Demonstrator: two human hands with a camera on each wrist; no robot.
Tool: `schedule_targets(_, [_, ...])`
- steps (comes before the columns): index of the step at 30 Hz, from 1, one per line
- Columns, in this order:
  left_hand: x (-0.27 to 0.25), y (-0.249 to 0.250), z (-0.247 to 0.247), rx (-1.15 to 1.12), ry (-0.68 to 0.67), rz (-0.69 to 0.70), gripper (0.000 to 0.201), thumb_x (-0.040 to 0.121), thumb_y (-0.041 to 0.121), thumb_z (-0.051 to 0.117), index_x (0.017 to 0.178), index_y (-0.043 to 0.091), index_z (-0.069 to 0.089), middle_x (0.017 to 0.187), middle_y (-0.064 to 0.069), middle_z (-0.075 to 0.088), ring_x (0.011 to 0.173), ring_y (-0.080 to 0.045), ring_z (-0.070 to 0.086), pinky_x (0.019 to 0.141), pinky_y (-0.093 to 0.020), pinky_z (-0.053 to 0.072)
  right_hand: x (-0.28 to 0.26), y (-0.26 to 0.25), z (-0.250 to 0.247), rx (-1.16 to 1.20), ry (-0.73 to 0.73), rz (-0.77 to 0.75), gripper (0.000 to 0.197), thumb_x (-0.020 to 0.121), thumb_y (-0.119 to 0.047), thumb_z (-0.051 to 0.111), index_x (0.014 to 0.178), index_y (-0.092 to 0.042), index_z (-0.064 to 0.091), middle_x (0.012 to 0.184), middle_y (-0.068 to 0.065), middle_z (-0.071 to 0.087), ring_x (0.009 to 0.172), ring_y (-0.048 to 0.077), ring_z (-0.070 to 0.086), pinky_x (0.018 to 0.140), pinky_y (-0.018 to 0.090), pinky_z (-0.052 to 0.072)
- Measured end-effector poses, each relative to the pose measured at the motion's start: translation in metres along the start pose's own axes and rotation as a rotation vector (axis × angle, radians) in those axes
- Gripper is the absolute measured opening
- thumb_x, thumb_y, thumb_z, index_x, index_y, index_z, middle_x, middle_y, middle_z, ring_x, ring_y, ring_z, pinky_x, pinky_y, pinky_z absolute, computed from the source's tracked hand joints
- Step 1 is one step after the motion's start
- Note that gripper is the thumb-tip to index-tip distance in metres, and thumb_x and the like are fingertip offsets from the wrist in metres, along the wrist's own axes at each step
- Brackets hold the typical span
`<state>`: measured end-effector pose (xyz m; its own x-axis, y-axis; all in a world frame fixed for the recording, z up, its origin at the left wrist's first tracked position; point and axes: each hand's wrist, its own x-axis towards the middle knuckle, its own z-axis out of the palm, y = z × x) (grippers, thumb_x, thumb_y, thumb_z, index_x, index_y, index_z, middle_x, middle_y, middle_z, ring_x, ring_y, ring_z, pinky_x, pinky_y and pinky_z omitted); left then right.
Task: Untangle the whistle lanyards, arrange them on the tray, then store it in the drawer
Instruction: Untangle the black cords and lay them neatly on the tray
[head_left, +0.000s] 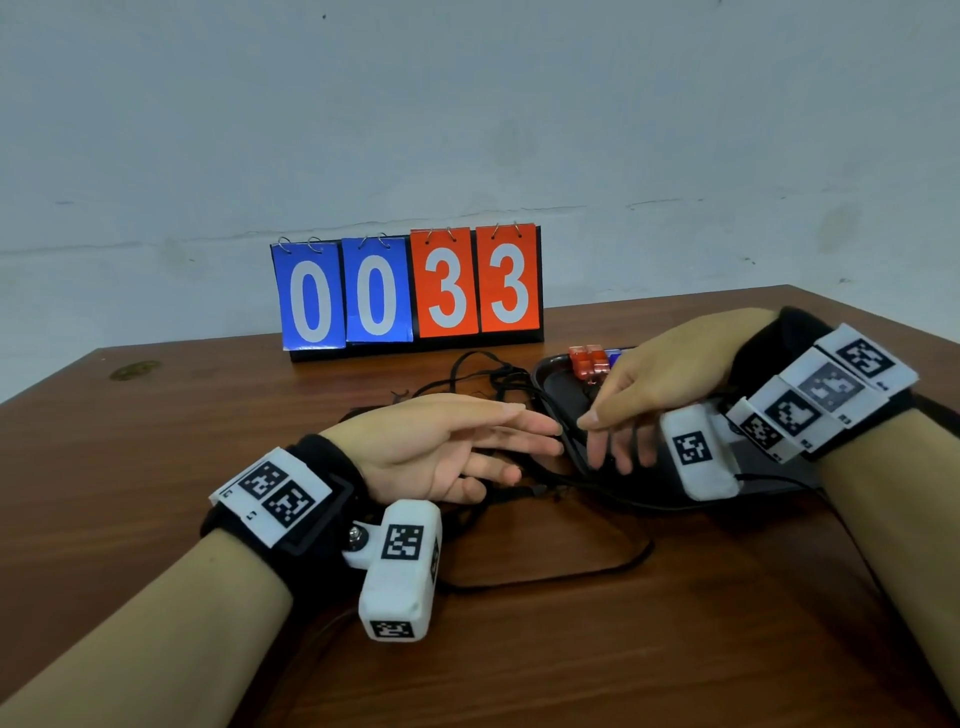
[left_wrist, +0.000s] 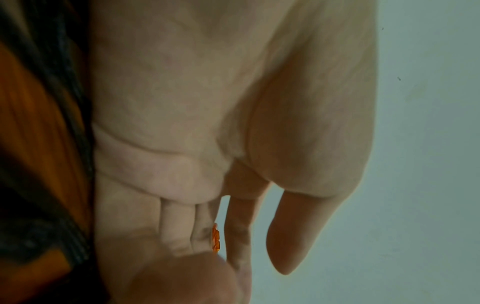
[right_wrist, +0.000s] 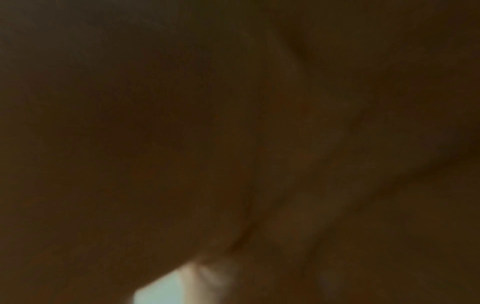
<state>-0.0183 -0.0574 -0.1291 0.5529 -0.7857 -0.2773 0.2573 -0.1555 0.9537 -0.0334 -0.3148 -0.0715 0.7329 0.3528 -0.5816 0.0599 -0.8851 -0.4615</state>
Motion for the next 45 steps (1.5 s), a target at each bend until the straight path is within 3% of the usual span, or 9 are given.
schedule_targets(7, [0.001, 0.000, 0.001, -0.039, 0.001, 0.019, 0.049, 0.099, 0.033, 0.056, 0.142, 0.009, 0.058, 0.145, -0.012, 0.061, 0.082, -0.011, 0.068, 0.058, -0.019, 0.051, -0.001, 0.005, -0.003, 0.089, 0.152, -0.048, 0.038, 0.100, -0.042, 0.053, 0.099, -0.013, 0.078, 0.091, 0.007, 0.076, 0.079, 0.015, 0.067, 0.072, 0.023, 0.054])
schedule_targets(12, [0.000, 0.004, 0.004, -0.164, -0.003, 0.104, 0.048, 0.100, 0.031, 0.055, 0.144, 0.013, 0.052, 0.146, -0.011, 0.060, 0.090, -0.016, 0.072, 0.060, -0.021, 0.056, -0.008, 0.008, -0.011, 0.210, 0.411, -0.323, 0.028, 0.089, -0.037, 0.066, 0.092, -0.010, 0.072, 0.079, 0.004, 0.071, 0.074, 0.014, 0.065, 0.074, 0.025, 0.055])
schedule_targets(17, [0.000, 0.006, 0.006, -0.332, -0.025, 0.203, 0.050, 0.101, 0.029, 0.054, 0.150, 0.019, 0.049, 0.146, -0.012, 0.059, 0.099, -0.022, 0.074, 0.063, -0.025, 0.060, -0.011, -0.005, -0.003, 0.264, 0.403, -0.434, 0.022, 0.083, -0.037, 0.071, 0.088, -0.016, 0.070, 0.079, 0.005, 0.068, 0.073, 0.013, 0.064, 0.072, 0.022, 0.052])
schedule_targets(21, [0.002, 0.006, 0.004, -0.464, 0.039, 0.290, 0.050, 0.096, 0.022, 0.058, 0.145, 0.010, 0.055, 0.139, -0.007, 0.065, 0.089, -0.014, 0.073, 0.058, -0.021, 0.057, -0.011, -0.015, 0.004, 0.181, 0.336, -0.420, 0.014, 0.090, -0.030, 0.070, 0.085, -0.017, 0.068, 0.077, 0.005, 0.066, 0.072, 0.015, 0.062, 0.072, 0.025, 0.052])
schedule_targets(23, [0.004, 0.006, 0.000, -0.528, 0.101, 0.314, 0.048, 0.094, 0.020, 0.061, 0.140, 0.006, 0.061, 0.139, -0.004, 0.065, 0.078, -0.009, 0.066, 0.053, -0.017, 0.051, -0.011, -0.016, 0.005, 0.193, 0.317, -0.402, 0.008, 0.094, -0.019, 0.067, 0.091, -0.012, 0.067, 0.078, 0.007, 0.068, 0.073, 0.017, 0.063, 0.073, 0.027, 0.053])
schedule_targets(26, [0.006, 0.005, -0.003, -0.596, 0.166, 0.317, 0.036, 0.094, 0.023, 0.062, 0.126, 0.008, 0.070, 0.116, -0.002, 0.071, 0.066, -0.006, 0.053, 0.048, -0.014, 0.043, -0.012, -0.014, 0.004, 0.206, 0.336, -0.358, 0.010, 0.099, -0.011, 0.059, 0.107, -0.008, 0.064, 0.083, 0.010, 0.074, 0.075, 0.018, 0.067, 0.077, 0.033, 0.056])
schedule_targets(33, [0.006, 0.002, -0.008, -0.722, 0.060, 0.309, 0.009, 0.102, 0.019, 0.055, 0.105, 0.012, 0.059, 0.065, 0.007, 0.045, 0.047, -0.005, 0.036, 0.043, -0.017, 0.038, -0.011, -0.019, 0.007, 0.199, 0.242, -0.306, 0.059, 0.100, -0.012, 0.057, 0.152, -0.021, 0.031, 0.095, 0.012, 0.077, 0.082, 0.021, 0.069, 0.081, 0.031, 0.057])
schedule_targets(39, [-0.003, 0.005, 0.003, -0.654, -0.215, 0.266, 0.017, 0.105, 0.018, 0.046, 0.110, 0.010, 0.060, 0.059, 0.008, 0.029, 0.049, -0.006, 0.023, 0.049, -0.016, 0.030, -0.016, -0.028, 0.013, 0.149, 0.177, -0.393, 0.072, 0.101, -0.003, 0.053, 0.157, -0.032, 0.019, 0.095, 0.009, 0.076, 0.081, 0.019, 0.068, 0.079, 0.032, 0.054])
schedule_targets(45, [-0.008, 0.008, 0.007, -0.534, -0.328, 0.254, 0.025, 0.106, 0.018, 0.039, 0.118, 0.008, 0.059, 0.061, 0.004, 0.049, 0.052, -0.007, 0.027, 0.049, -0.017, 0.028, -0.013, -0.035, 0.018, 0.128, 0.102, -0.397, 0.060, 0.103, -0.001, 0.047, 0.155, -0.023, 0.026, 0.091, 0.008, 0.074, 0.083, 0.018, 0.069, 0.080, 0.033, 0.054])
